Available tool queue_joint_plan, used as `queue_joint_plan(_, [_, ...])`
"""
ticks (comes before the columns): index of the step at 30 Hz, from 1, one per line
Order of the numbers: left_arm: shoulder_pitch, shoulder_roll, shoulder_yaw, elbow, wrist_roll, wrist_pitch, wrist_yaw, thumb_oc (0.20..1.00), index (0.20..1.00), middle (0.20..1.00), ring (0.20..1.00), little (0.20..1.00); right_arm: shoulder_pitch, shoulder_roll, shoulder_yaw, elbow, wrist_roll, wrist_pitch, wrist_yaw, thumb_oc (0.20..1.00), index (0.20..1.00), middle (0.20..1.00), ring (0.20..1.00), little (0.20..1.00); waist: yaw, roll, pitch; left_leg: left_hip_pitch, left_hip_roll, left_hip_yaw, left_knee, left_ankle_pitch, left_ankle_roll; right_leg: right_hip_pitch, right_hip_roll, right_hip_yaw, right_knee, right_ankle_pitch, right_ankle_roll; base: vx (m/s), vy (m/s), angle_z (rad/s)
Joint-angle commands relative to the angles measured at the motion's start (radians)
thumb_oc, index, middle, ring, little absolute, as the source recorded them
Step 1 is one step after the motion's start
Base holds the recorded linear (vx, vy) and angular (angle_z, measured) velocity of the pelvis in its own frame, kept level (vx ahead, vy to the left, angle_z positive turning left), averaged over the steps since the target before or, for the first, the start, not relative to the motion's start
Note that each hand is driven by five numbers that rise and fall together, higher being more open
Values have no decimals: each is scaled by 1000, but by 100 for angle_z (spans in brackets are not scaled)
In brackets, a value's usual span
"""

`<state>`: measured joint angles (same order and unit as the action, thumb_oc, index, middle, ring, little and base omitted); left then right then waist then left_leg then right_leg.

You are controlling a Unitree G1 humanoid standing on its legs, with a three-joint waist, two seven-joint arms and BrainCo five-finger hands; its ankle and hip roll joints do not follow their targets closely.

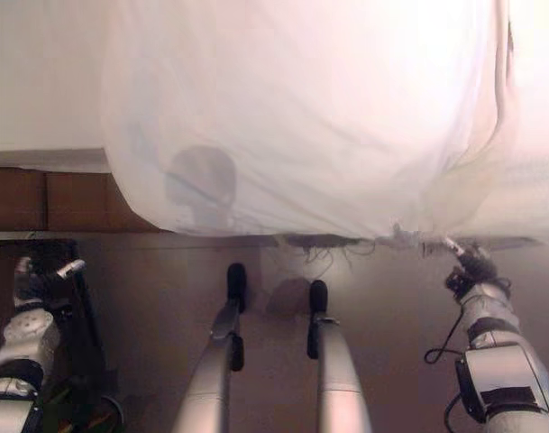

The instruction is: Make the bed

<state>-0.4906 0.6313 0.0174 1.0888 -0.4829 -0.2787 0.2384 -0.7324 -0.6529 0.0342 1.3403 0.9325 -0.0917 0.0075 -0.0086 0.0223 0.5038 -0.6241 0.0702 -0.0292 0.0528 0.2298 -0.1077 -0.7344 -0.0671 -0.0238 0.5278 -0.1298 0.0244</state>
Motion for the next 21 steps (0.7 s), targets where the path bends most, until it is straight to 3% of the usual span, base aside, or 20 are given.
queue_joint_plan(1, [-3, -75, -43, 53, 39, -14, -30, 1000, 1000, 1000, 1000, 1000, 79, 14, -4, 21, -20, -26, 21, 1000, 1000, 1000, 1000, 1000, -37, -1, -65, 86, -14, 15, 41, -103, -29, 155, -27, -3, -333, 175, 99, 105, 21, 7])
queue_joint_plan(4, [32, -125, -71, 88, 38, 1, -96, 1000, 1000, 1000, 1000, 1000, 154, 57, -24, 26, -53, -27, 31, 1000, 1000, 1000, 1000, 1000, -37, -3, -86, 177, -12, 15, -21, -94, -20, 241, -27, -2, -384, 187, 103, 135, 57, 6])
queue_joint_plan(6, [92, -221, -129, 109, 70, 22, -163, 1000, 1000, 1000, 1000, 1000, 246, 112, -60, 53, -109, -38, 20, 1000, 1000, 1000, 1000, 1000, -40, -8, -135, 272, -10, 16, -82, -89, -10, 335, -32, 5, -436, 205, 107, 140, 61, -2])
queue_joint_plan(9, [129, -251, -159, 120, 92, 34, -214, 1000, 1000, 1000, 1000, 1000, 305, 144, -78, 53, -127, -36, 33, 1000, 1000, 1000, 1000, 1000, -44, -8, -163, 324, -9, 19, -104, -90, -5, 391, -38, 16, -479, 220, 109, 104, 71, 2])
queue_joint_plan(14, [216, -329, -194, 198, 154, 92, -314, 1000, 1000, 1000, 1000, 1000, 419, 249, -96, 15, -127, -43, 61, 1000, 1000, 1000, 1000, 1000, -56, -23, -252, 431, -6, 33, -122, -117, 14, 495, -43, 43, -535, 229, 113, 92, 80, -5])
queue_joint_plan(15, [255, -356, -253, 226, 287, 107, -351, 1000, 1000, 1000, 1000, 1000, 464, 283, -109, 22, -146, -40, 66, 1000, 1000, 1000, 1000, 1000, -62, -26, -297, 475, 1, 50, -139, -125, 15, 527, -39, 52, -542, 226, 119, 137, 92, -21])
queue_joint_plan(17, [278, -385, -289, 245, 352, 118, -365, 1000, 1000, 1000, 1000, 1000, 491, 316, -92, 39, -184, -27, 72, 1000, 1000, 1000, 1000, 1000, -68, -27, -342, 505, 4, 55, -140, -141, 15, 564, -43, 59, -568, 231, 124, 99, 57, -28])
queue_joint_plan(21, [308, -426, -313, 240, 366, 122, -391, 1000, 1000, 1000, 1000, 1000, 543, 372, -43, 37, -277, -14, 74, 1000, 1000, 1000, 1000, 1000, -63, -29, -408, 572, -2, 54, -140, -171, 27, 636, -58, 58, -597, 228, 132, 89, 51, -11])
